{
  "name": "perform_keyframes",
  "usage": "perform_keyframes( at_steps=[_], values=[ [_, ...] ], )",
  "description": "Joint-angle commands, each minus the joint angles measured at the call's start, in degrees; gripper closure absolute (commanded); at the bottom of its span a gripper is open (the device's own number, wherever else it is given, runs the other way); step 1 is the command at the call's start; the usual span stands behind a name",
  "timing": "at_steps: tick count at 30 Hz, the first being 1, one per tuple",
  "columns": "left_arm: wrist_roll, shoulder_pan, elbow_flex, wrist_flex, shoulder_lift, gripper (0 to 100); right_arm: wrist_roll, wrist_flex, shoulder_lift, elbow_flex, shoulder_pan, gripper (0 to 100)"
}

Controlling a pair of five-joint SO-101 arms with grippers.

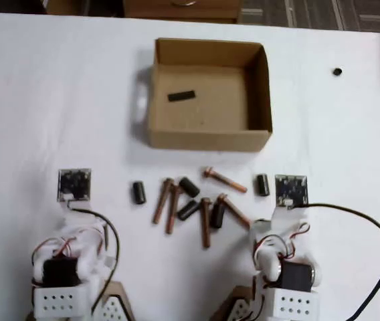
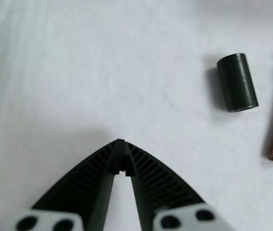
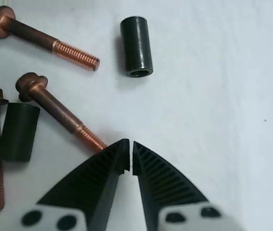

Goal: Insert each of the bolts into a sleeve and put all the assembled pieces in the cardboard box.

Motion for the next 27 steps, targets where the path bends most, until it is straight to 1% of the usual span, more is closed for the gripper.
perform_keyframes(
  at_steps=[1,6,9,11,13,15,17,20,22,25,27],
  values=[
    [-0.3,-0.4,1.0,0.4,-1.2,98,-0.2,0.1,-0.4,0.4,-1.8,97.8],
    [0.1,-0.1,1.0,0.3,-1.2,98,-0.4,0.1,-0.4,0.4,-5.6,97.8],
    [-0.2,0.1,1.0,-0.4,-1.2,98,-0.1,-3.0,-0.5,0.4,-7.9,97.8],
    [-0.2,0.0,1.0,0.0,-1.2,98,0.1,-3.7,-0.5,-0.4,-6.4,97.8],
    [-0.2,-0.1,-0.9,0.9,-1.2,98,0.1,-3.3,-0.3,-4.7,-3.9,97.8],
    [-0.2,-0.1,-3.3,1.6,-1.2,98,0.3,-0.4,-0.2,-9.8,-1.8,97.8],
    [-0.2,-0.2,-4.1,1.8,-1.1,98,3.2,1.1,-0.2,-13.7,0.0,97.8],
    [-0.3,-0.2,-4.7,1.6,0.0,98,9.3,2.1,-0.2,-19.5,0.3,97.8],
    [-0.3,-0.3,-6.4,1.5,2.1,98,11.8,1.9,-0.1,-22.8,0.7,97.8],
    [-4.4,-3.0,-9.8,0.9,7.2,98,12.2,2.1,1.7,-27.0,0.7,97.8],
    [-8.9,-6.9,-14.2,0.4,11.2,98,12.2,1.8,6.1,-30.0,0.7,97.8]
  ],
)
